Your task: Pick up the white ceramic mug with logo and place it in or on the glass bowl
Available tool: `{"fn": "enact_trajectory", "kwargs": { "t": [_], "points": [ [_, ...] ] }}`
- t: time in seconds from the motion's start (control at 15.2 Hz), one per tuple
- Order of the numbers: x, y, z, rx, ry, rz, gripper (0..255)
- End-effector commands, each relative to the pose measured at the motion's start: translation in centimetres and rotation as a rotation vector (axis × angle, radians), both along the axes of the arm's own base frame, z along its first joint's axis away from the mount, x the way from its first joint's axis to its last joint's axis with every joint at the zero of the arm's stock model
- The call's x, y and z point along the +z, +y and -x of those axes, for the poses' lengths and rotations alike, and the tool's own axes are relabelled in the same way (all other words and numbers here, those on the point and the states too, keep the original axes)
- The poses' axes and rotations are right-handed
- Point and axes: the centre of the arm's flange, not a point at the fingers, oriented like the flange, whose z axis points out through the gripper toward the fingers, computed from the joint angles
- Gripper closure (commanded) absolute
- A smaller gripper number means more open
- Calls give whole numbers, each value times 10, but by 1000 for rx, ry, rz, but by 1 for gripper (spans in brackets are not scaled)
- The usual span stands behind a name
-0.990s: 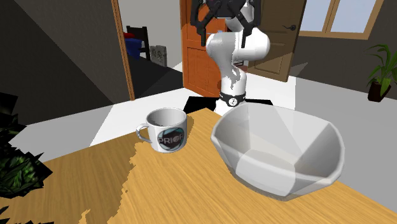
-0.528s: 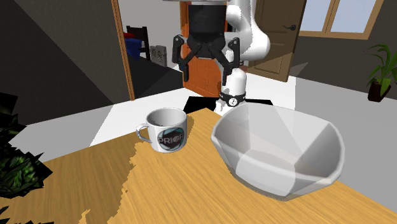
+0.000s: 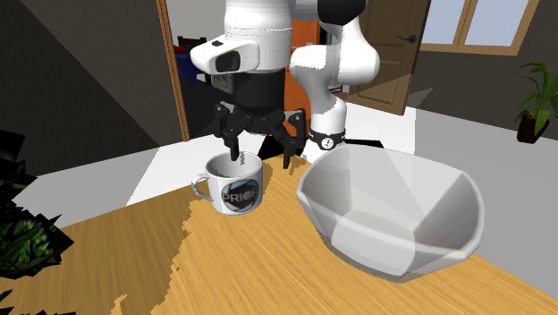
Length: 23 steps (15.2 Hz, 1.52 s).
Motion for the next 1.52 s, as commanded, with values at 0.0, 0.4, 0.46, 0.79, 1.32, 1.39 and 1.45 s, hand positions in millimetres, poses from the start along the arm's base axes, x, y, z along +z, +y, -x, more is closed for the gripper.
{"fn": "enact_trajectory", "kwargs": {
  "t": [0.0,0.4,0.46,0.79,1.32,1.39,1.45],
  "points": [
    [-11,-1,-1,0,0,1,0],
    [-40,-2,1,0,0,1,0],
    [-40,-2,1,0,0,1,0],
    [-40,-2,1,0,0,1,0],
    [-40,-2,1,0,0,1,255],
    [-40,-2,1,0,0,1,255],
    [-40,-2,1,0,0,1,255]
  ]
}}
